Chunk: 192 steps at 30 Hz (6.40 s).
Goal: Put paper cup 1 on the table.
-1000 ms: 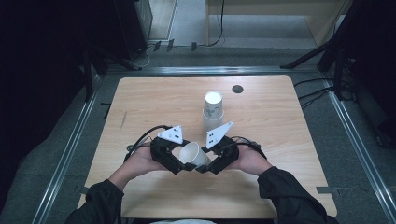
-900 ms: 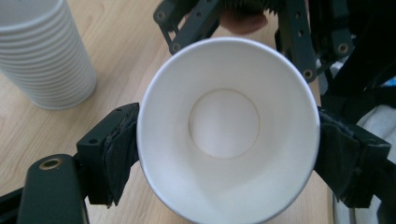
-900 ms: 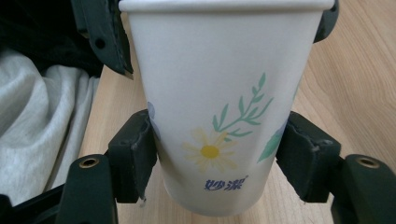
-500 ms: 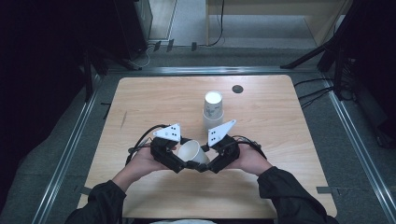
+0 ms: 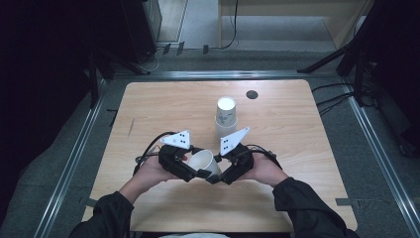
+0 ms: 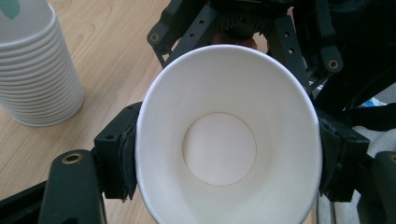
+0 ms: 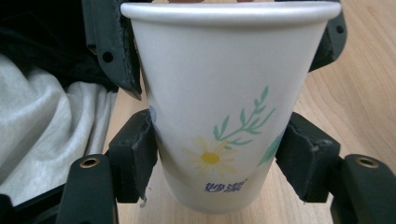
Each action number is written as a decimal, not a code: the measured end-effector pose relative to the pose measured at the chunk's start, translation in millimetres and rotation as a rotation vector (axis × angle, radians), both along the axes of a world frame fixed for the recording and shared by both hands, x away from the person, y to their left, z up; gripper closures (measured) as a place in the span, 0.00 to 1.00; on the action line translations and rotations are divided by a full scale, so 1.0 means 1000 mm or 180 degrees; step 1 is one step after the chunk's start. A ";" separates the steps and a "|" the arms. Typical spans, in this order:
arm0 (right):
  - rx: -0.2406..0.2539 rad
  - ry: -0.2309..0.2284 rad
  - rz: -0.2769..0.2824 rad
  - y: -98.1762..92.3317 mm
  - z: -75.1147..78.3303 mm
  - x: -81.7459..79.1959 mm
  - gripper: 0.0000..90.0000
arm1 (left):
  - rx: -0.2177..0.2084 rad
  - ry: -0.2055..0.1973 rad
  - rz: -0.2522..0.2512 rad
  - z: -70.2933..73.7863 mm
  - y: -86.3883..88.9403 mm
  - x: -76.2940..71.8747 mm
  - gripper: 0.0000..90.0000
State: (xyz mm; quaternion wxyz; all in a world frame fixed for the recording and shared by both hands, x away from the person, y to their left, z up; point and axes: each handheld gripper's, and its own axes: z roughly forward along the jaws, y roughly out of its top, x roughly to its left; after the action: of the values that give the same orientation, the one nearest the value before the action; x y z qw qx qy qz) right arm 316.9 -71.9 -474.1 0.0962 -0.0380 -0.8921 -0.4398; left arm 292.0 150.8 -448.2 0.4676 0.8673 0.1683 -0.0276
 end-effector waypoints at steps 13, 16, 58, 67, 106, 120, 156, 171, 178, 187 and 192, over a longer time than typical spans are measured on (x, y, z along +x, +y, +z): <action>-0.0123 -0.0130 -0.0382 -0.009 -0.005 0.004 0.26 | 0.0112 -0.0081 0.0327 0.003 0.022 0.010 0.26; -0.0091 -0.0231 -0.0410 -0.011 -0.003 0.004 0.26 | 0.0119 -0.0083 0.0377 0.002 0.025 0.012 0.26; -0.0241 -0.0422 -0.1420 -0.066 0.001 0.013 0.26 | 0.0497 -0.0095 0.0987 -0.012 0.082 0.028 0.26; -0.0318 -0.0391 -0.1425 -0.065 -0.002 0.019 0.26 | 0.0572 -0.0076 0.1173 -0.016 0.099 0.028 0.25; -0.0479 -0.0314 -0.1243 -0.046 -0.010 0.022 0.26 | 0.0881 0.0089 0.2254 -0.035 0.164 0.041 0.23; -0.0517 -0.0318 -0.1236 -0.045 -0.011 0.022 0.26 | 0.0987 0.0113 0.2269 -0.040 0.161 0.043 0.22; -0.0525 -0.0352 -0.1257 -0.046 -0.011 0.023 0.26 | 0.0915 0.0070 0.2299 -0.032 0.159 0.040 0.15; -0.0525 -0.0486 -0.1416 -0.057 -0.003 0.037 0.15 | 0.0648 -0.0154 0.2322 0.001 0.159 0.018 0.15; -0.0460 -0.0333 -0.1575 -0.059 0.007 0.049 0.15 | 0.0608 -0.0192 0.2084 0.011 0.138 0.002 0.15; -0.0373 -0.0377 -0.1531 -0.057 0.018 0.059 0.15 | 0.0553 -0.0185 0.1816 0.013 0.107 -0.014 0.15; -0.0436 -0.0406 -0.1527 -0.055 0.019 0.069 0.15 | 0.0557 -0.0130 0.1722 0.008 0.093 -0.017 0.16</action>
State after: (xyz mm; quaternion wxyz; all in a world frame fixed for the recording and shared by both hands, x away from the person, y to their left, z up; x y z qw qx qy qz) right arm 386.4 -127.4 -454.9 -0.0701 -0.2272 -0.8895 -0.3902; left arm 274.7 244.1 -440.4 0.3847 0.8283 0.3860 0.1302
